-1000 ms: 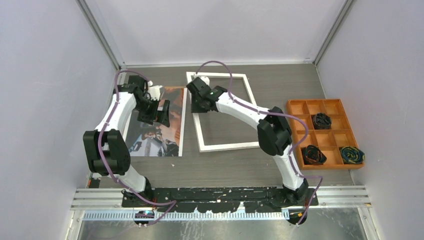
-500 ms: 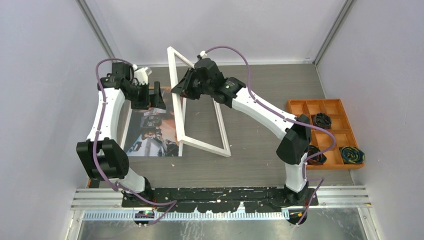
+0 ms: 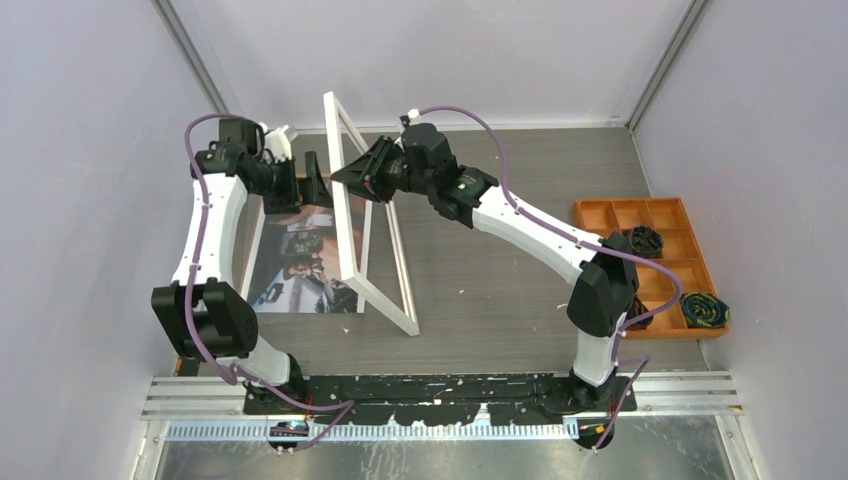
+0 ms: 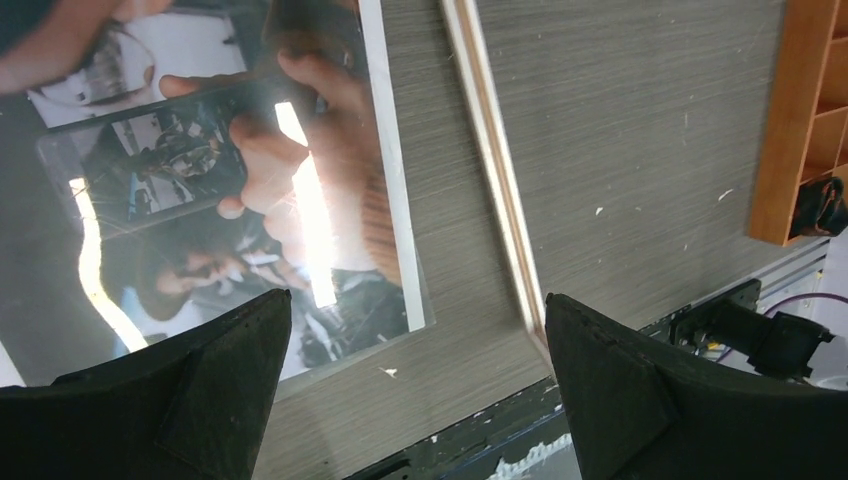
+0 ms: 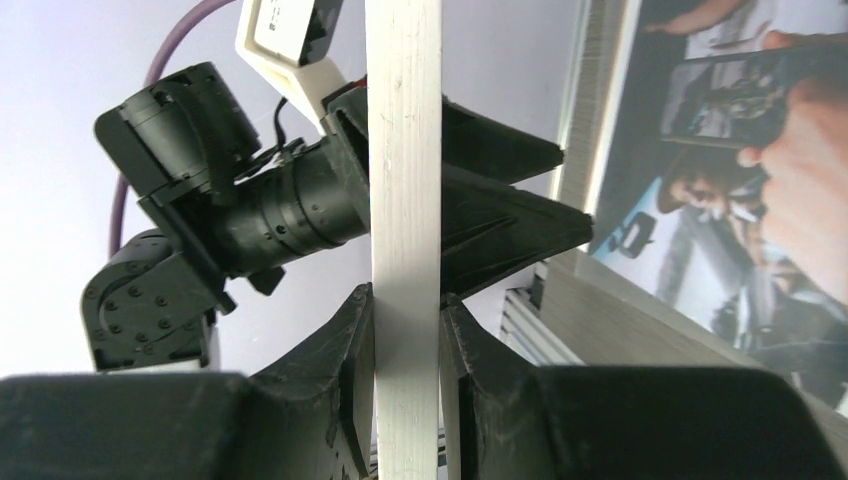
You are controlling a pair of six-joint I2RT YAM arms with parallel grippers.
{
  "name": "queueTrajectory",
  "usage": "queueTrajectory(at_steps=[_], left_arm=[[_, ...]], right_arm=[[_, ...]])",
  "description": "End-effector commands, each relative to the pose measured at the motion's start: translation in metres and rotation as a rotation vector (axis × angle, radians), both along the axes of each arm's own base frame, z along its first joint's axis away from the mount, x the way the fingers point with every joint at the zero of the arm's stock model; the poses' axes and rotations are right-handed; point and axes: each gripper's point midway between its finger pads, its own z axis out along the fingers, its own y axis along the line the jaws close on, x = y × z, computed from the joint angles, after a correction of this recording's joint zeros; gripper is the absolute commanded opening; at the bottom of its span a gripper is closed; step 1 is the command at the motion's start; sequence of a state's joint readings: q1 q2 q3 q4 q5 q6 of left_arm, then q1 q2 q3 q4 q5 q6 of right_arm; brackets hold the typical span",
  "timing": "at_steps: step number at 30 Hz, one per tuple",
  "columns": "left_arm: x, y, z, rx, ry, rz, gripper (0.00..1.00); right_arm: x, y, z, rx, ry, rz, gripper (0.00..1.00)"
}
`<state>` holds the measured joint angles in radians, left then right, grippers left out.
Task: Put the photo into the frame
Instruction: Turn over the photo frame at the center of the board.
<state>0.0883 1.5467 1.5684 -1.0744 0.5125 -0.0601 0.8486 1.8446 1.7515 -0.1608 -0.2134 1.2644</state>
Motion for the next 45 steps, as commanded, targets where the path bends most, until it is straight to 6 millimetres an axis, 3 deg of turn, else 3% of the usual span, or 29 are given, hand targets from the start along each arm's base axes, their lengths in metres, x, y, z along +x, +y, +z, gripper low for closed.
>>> queueTrajectory(at_steps=[1, 6, 12, 17, 23, 29, 34, 39, 45], left_arm=[[0.005, -0.008, 0.041, -0.069, -0.102, 0.039, 1.00], [0.017, -0.011, 0.057, -0.086, -0.203, 0.055, 1.00], [0.028, -0.015, 0.057, -0.066, -0.221, 0.063, 1.00], [0.037, -0.023, 0.061, -0.025, -0.269, 0.042, 1.00], [0.046, -0.047, 0.071, 0.013, -0.324, -0.012, 1.00], [0.060, -0.064, 0.071, 0.052, -0.352, -0.034, 1.00], [0.070, -0.075, 0.069, 0.069, -0.359, -0.049, 1.00], [0.076, -0.086, 0.063, 0.104, -0.358, -0.072, 1.00], [0.084, -0.072, 0.037, 0.219, -0.323, -0.074, 1.00]], right_arm=[[-0.019, -0.008, 0.097, 0.259, -0.115, 0.063, 0.01], [-0.027, -0.005, 0.087, 0.271, -0.089, 0.113, 0.07], [-0.024, -0.007, 0.060, 0.246, -0.020, 0.114, 0.13], [-0.021, -0.017, 0.052, 0.221, -0.008, 0.095, 0.19], [-0.018, -0.039, 0.043, 0.128, -0.014, 0.077, 0.56], [-0.011, -0.065, 0.034, 0.061, -0.006, 0.072, 0.78], [-0.005, -0.094, 0.035, -0.076, -0.049, 0.065, 0.82], [-0.007, -0.114, 0.035, -0.142, -0.067, 0.072, 0.79], [-0.007, -0.150, 0.032, -0.309, -0.117, 0.019, 0.75]])
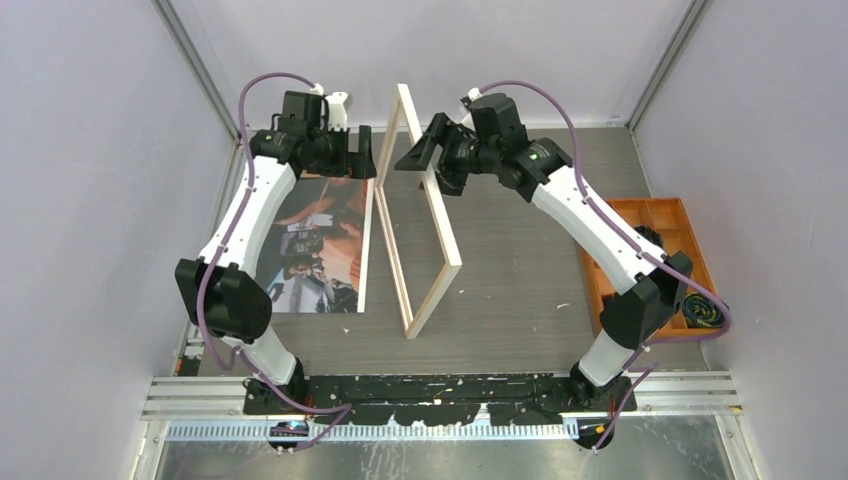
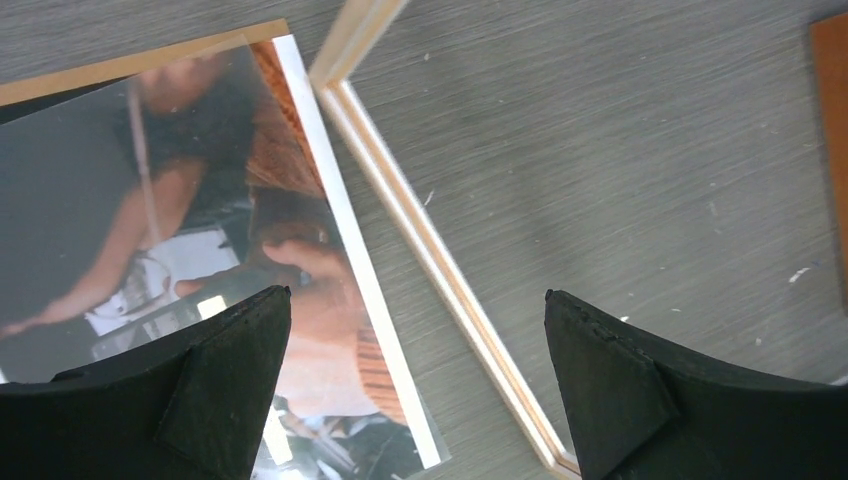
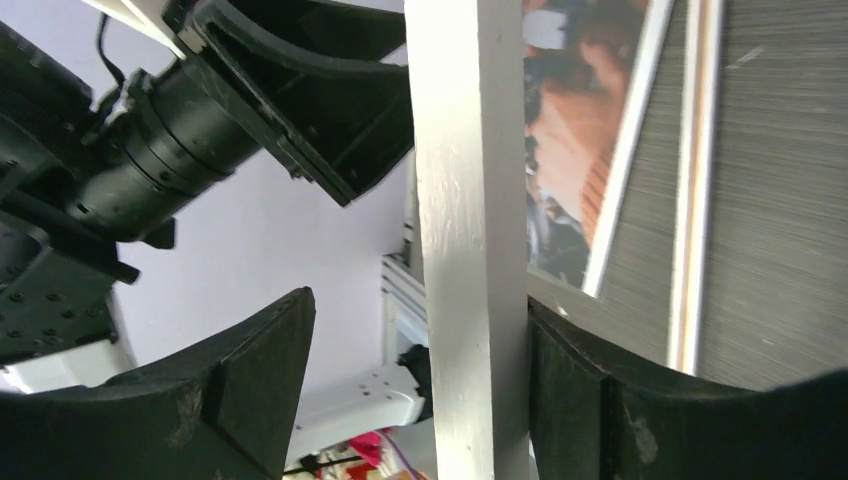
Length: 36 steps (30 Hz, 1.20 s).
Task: Put the photo into the frame
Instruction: Turn over the photo frame at the center of the board.
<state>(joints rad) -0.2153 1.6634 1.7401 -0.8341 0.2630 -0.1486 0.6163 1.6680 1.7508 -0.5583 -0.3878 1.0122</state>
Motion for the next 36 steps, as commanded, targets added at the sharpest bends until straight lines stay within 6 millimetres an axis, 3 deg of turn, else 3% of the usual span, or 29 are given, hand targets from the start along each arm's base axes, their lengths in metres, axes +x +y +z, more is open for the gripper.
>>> queueTrajectory(at_steps=[1, 5, 14, 17, 23, 25, 29, 36], left_arm=[[0.012, 0.016, -0.004, 0.111, -0.051, 0.017, 1.00], [0.010, 0.031, -0.039, 0.210, -0.011, 0.018, 1.00], [-0.013, 0.057, -0.124, 0.418, 0.113, -0.074, 1.00], [-0.014, 0.067, -0.137, 0.521, 0.078, -0.059, 1.00], [-0.018, 0.052, -0.155, 0.656, 0.020, -0.121, 1.00], [-0.016, 0.046, -0.156, 0.719, -0.010, -0.135, 1.00], [-0.010, 0.035, -0.158, 0.779, -0.079, -0.159, 1.00], [-0.013, 0.037, -0.186, 0.841, -0.021, -0.225, 1.00]], right_arm=[[-0.019, -0.034, 0.031, -0.123, -0.132, 0.013, 0.74], [-0.023, -0.059, 0.021, -0.263, -0.150, -0.009, 0.71], [-0.034, -0.097, -0.025, -0.459, -0.101, -0.025, 0.55], [-0.039, -0.111, -0.028, -0.485, -0.079, -0.034, 0.48], [-0.056, -0.135, -0.048, -0.550, -0.045, -0.016, 0.47], [-0.063, -0.143, -0.059, -0.579, -0.030, -0.014, 0.47], [-0.075, -0.161, -0.081, -0.611, -0.010, -0.038, 0.37], [-0.098, -0.182, -0.128, -0.647, 0.046, -0.064, 0.26]])
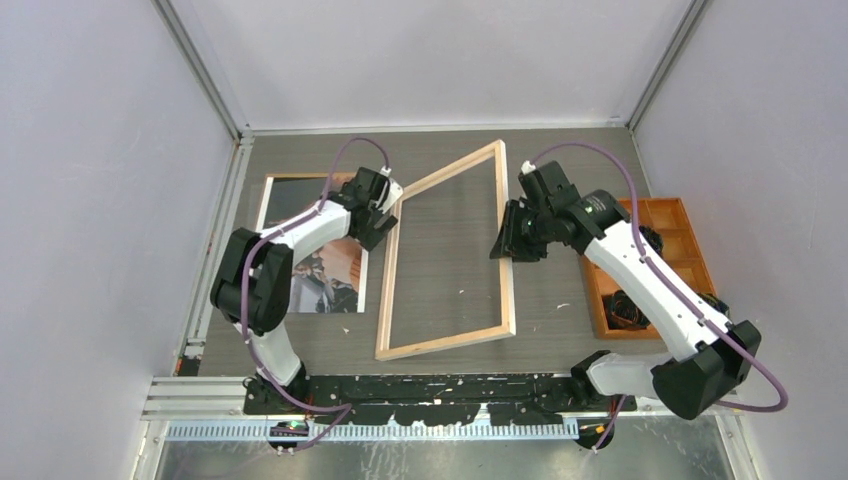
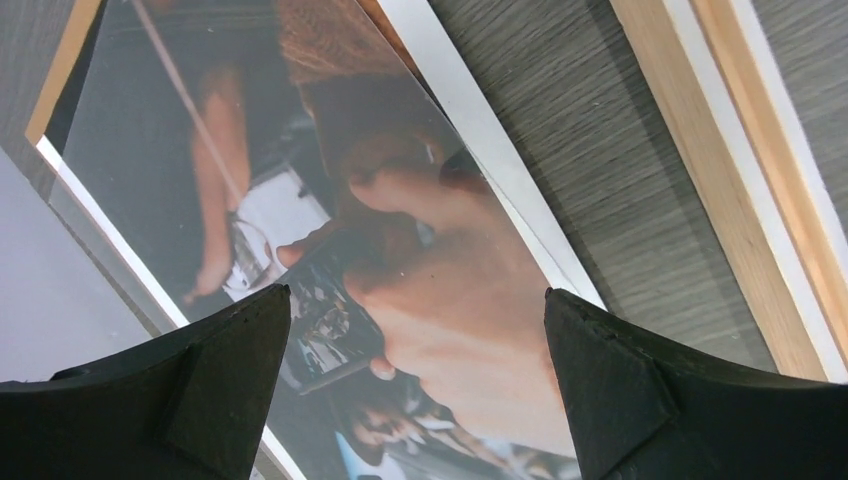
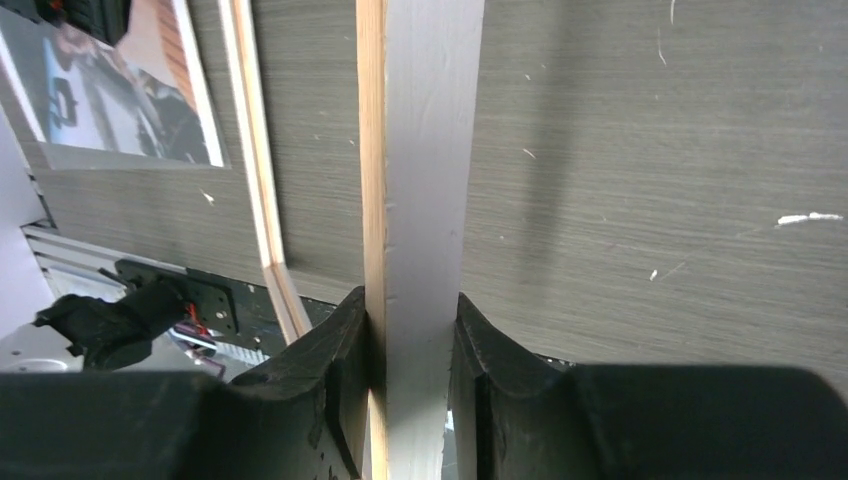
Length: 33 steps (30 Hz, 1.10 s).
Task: Put the photo into the frame
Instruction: Turn over the photo frame at the center of the board.
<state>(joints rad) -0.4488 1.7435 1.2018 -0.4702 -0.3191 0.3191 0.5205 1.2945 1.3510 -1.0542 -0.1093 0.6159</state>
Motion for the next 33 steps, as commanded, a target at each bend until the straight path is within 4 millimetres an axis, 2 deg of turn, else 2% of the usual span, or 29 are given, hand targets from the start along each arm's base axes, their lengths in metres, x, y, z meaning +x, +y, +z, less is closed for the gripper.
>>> queueTrajectory(at_steps=[1, 6, 10, 15, 19, 22, 30, 33], left_arm=[[0.008, 0.004, -0.008, 0.049, -0.021, -0.018, 1.00], [0.004, -0.013, -0.016, 0.066, -0.038, -0.068, 1.00], [-0.006, -0.025, -0.026, 0.046, -0.004, -0.119, 0.99], [-0.010, -0.030, -0.029, 0.069, 0.015, -0.157, 0.99], [-0.002, -0.031, -0.034, 0.084, 0.001, -0.163, 0.99], [-0.004, -0.037, -0.038, 0.063, 0.018, -0.165, 0.99], [-0.028, -0.057, -0.046, 0.049, 0.052, -0.242, 0.99], [-0.036, -0.061, -0.046, 0.057, 0.059, -0.268, 0.99]], right_arm=[[-0.004, -0.016, -0.014, -0.045, -0.050, -0.016, 0.27], [-0.001, -0.041, -0.032, -0.174, -0.055, -0.066, 0.27], [0.005, -0.059, -0.054, -0.268, -0.041, -0.118, 0.29], [0.013, -0.074, -0.081, -0.331, 0.009, -0.151, 0.29], [0.021, -0.081, -0.098, -0.390, 0.019, -0.143, 0.34], [0.028, -0.085, -0.110, -0.440, 0.018, -0.125, 0.34], [0.044, -0.078, -0.140, -0.462, 0.059, -0.096, 0.36], [0.049, -0.081, -0.157, -0.492, 0.079, -0.117, 0.36]])
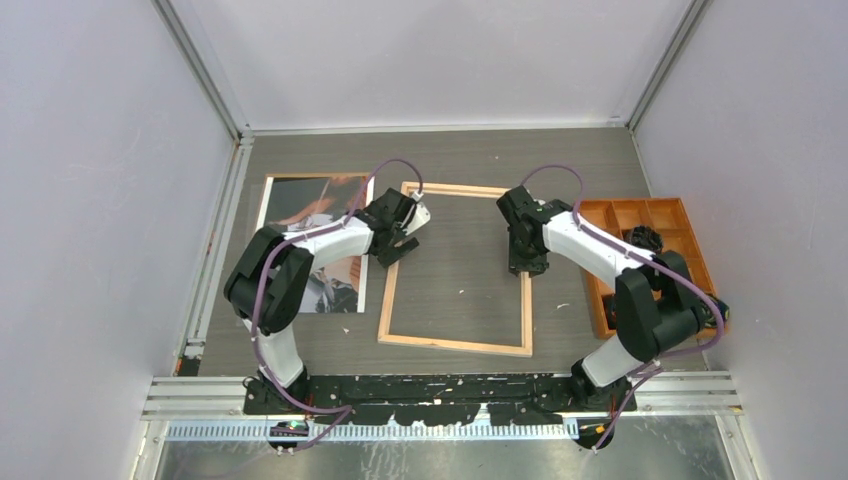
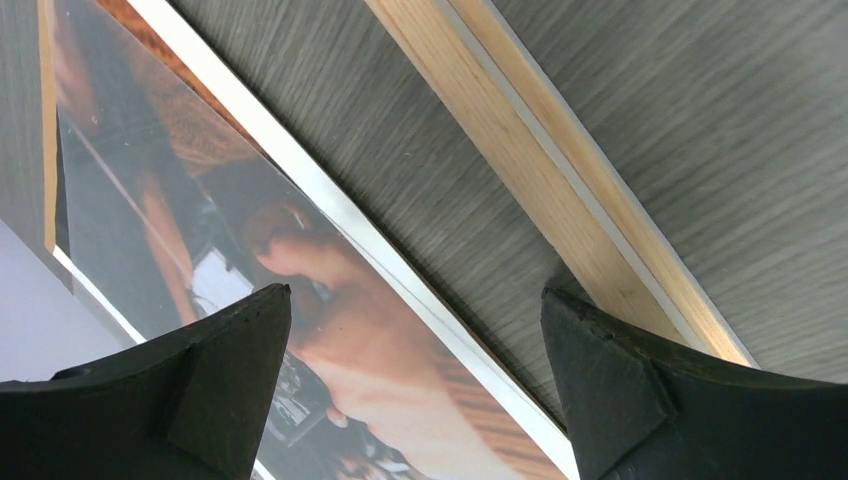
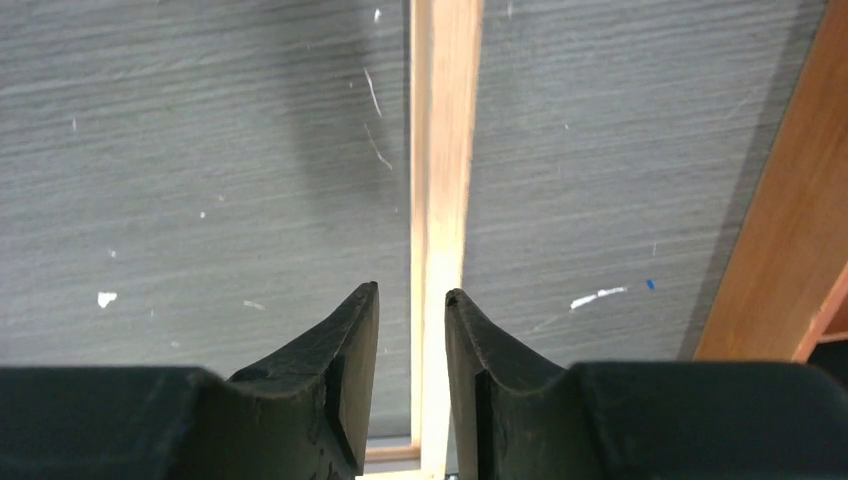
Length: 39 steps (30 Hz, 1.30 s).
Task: Put the photo into the frame
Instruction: Turn over the photo frame at the center of the board, then move the photo frame to the center of the board.
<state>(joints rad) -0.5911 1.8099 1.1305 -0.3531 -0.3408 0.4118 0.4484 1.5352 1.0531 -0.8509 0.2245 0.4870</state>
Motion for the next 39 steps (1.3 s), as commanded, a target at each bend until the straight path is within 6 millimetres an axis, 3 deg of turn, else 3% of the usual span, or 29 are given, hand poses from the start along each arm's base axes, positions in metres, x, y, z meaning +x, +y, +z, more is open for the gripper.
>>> queueTrajectory(at_steps=[1, 5, 12, 18, 21, 26, 30, 33, 35, 39], left_arm=[[-0.023, -0.013, -0.012, -0.019, 0.056, -0.067, 0.99], [-0.026, -0.011, -0.011, -0.018, 0.060, -0.060, 0.99], [-0.040, -0.015, -0.008, -0.068, 0.106, -0.055, 0.99], [-0.065, -0.034, -0.006, -0.114, 0.166, -0.106, 1.00], [-0.070, -0.044, -0.005, -0.131, 0.185, -0.119, 1.00], [-0.062, -0.053, 0.008, -0.154, 0.187, -0.104, 1.00], [-0.049, -0.049, 0.039, -0.179, 0.185, -0.097, 1.00], [-0.029, -0.021, 0.070, -0.214, 0.175, -0.028, 1.00], [-0.010, 0.009, 0.091, -0.236, 0.142, 0.043, 1.00], [0.018, 0.095, 0.115, -0.286, 0.102, 0.267, 1.00]], right_arm=[[0.025, -0.002, -0.011, -0.029, -0.052, -0.031, 0.33], [0.030, -0.004, -0.026, -0.055, -0.043, -0.068, 0.34], [0.036, -0.026, -0.030, -0.100, -0.062, -0.143, 0.43], [0.045, -0.040, -0.039, -0.082, -0.050, -0.199, 0.42], [0.049, -0.043, -0.034, -0.101, -0.057, -0.207, 0.41], [0.056, -0.044, 0.003, -0.078, -0.142, -0.250, 0.44], [0.068, -0.025, 0.060, 0.029, -0.309, -0.248, 0.81], [0.081, 0.005, 0.096, 0.119, -0.404, -0.194, 0.99], [0.090, 0.034, 0.111, 0.171, -0.439, -0.129, 1.00], [0.112, 0.095, 0.131, 0.247, -0.483, -0.031, 1.00]])
